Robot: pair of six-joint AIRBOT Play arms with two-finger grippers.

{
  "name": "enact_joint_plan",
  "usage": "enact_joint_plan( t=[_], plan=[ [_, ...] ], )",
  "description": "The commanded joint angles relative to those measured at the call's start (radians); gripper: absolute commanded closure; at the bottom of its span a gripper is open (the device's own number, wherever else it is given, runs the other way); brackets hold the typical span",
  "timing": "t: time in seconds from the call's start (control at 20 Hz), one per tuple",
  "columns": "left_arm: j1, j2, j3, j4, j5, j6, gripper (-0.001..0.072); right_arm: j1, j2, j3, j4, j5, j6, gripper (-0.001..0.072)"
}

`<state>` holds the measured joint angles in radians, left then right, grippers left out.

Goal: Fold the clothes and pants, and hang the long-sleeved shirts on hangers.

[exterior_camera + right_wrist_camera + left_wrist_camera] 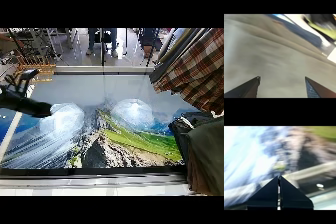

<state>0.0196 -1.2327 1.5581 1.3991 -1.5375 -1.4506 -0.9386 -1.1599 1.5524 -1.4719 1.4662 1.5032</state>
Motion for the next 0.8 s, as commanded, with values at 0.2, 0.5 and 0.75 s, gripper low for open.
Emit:
enact_joint_plan(
  t=[0.2,0.5,0.75],
  plan=[
    [0.192,0.123,0.001,0.369,0.153,-0.197,0.0685,0.560,-0.051,-0.056,0.200,-0.069,-0.005,0.0309],
    [0.232,0.140,0.001,0.376,0.143,-0.252,0.0685,0.847,-0.068,-0.078,0.008,-0.499,-0.204,0.0684],
    [0.232,0.140,0.001,0.376,0.143,-0.251,0.0685,0.847,-0.068,-0.078,0.010,-0.672,-0.204,0.0689]
  ],
)
